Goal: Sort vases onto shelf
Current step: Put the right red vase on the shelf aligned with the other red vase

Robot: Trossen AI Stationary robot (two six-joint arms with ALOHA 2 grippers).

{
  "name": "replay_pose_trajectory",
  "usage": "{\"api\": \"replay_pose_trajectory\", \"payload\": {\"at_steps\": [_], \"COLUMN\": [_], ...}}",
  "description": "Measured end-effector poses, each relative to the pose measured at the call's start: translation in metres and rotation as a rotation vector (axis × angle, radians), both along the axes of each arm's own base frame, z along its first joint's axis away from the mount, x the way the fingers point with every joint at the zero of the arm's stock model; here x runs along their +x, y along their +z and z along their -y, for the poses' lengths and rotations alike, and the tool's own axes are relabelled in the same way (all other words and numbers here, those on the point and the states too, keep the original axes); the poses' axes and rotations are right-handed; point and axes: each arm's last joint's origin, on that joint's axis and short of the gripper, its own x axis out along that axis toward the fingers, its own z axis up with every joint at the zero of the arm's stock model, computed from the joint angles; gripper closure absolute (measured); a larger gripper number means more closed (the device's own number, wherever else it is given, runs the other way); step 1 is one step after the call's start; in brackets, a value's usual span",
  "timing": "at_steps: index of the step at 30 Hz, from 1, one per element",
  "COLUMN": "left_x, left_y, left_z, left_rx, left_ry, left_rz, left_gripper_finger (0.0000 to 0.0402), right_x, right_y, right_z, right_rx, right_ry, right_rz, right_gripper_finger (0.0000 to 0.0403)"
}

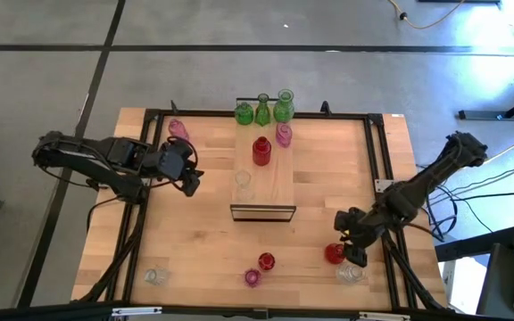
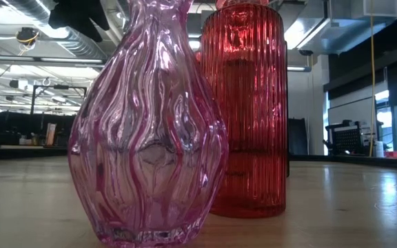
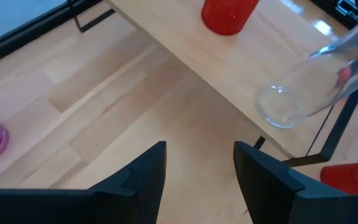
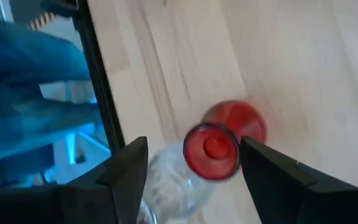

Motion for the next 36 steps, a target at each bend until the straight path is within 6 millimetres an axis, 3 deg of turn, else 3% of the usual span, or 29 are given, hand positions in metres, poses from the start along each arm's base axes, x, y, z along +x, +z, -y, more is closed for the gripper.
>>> {"api": "replay_pose_trajectory", "payload": {"at_steps": [12,25,31,36], "left_x": [0.0,0.0,0.0,0.0], "left_y": [0.0,0.0,0.0,0.0], "left_z": [0.0,-0.001,-0.001,-0.001], "left_rx": [0.031,0.041,0.045,0.048], "left_ry": [-0.031,-0.025,-0.022,-0.019], "left_rz": [-0.015,-0.014,-0.014,-0.013], "left_gripper_finger": [0.0221,0.0221,0.0221,0.0221], "right_x": [-0.006,-0.008,-0.008,-0.008], "right_y": [-0.033,-0.044,-0.044,-0.043], "right_z": [0.003,0.004,0.003,0.003], "right_rx": [0.004,0.013,0.02,0.044], "right_ry": [-0.071,-0.077,-0.076,-0.084], "right_rz": [-0.073,-0.098,-0.103,-0.12], "right_gripper_finger": [0.0286,0.0309,0.0386,0.039]}}
